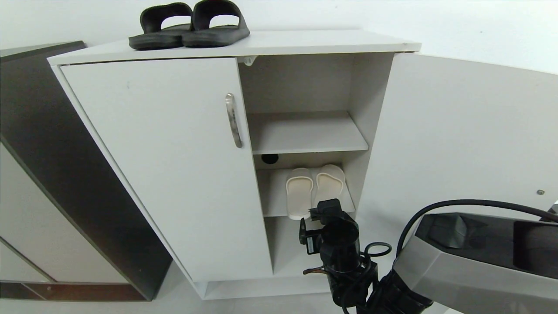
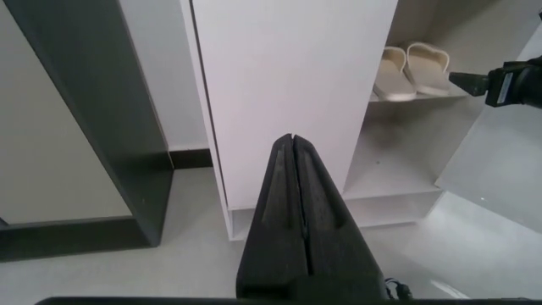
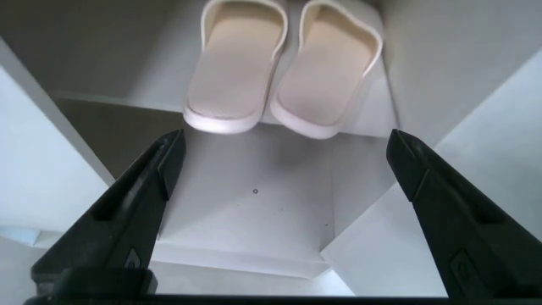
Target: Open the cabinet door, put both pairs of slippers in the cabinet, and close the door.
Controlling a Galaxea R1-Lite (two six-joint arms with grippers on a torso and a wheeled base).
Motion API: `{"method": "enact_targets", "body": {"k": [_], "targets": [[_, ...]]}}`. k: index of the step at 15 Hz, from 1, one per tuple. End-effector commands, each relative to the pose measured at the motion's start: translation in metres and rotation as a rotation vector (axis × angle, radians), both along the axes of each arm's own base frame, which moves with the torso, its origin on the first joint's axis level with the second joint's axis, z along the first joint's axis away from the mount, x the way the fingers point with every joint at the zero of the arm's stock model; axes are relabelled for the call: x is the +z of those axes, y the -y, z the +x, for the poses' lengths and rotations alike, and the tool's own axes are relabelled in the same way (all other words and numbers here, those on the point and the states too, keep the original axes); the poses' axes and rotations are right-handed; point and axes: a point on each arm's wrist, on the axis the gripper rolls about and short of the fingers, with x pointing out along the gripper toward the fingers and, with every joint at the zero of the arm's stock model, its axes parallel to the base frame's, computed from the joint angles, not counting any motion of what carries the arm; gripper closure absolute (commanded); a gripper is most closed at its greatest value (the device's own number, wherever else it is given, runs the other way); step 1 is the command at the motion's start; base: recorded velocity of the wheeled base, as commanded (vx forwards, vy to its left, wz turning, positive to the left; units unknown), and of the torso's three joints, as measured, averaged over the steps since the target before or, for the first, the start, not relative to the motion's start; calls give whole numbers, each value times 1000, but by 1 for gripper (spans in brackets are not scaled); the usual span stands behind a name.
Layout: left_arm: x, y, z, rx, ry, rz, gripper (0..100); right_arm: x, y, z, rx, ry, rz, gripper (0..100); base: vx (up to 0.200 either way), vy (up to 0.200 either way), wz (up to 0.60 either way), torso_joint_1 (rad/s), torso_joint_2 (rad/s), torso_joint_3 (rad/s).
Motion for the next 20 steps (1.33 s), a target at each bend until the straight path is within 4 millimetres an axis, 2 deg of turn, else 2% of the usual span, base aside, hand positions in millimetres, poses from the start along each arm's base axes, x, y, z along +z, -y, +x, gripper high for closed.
{"method": "enact_targets", "body": {"k": [1,8,20], "targets": [[0,0,0,0,-5,0,100,-1,0,0,0,-1,-2,0,0,0,0,2,2,188],[0,0,0,5,11,3,100,-4,0,-1,6,-8,-8,0,0,0,0,2,5,118],[-1,0,0,5,8,2,100,-5,2,-2,10,-13,-14,0,0,0,0,0,0,0]]}}
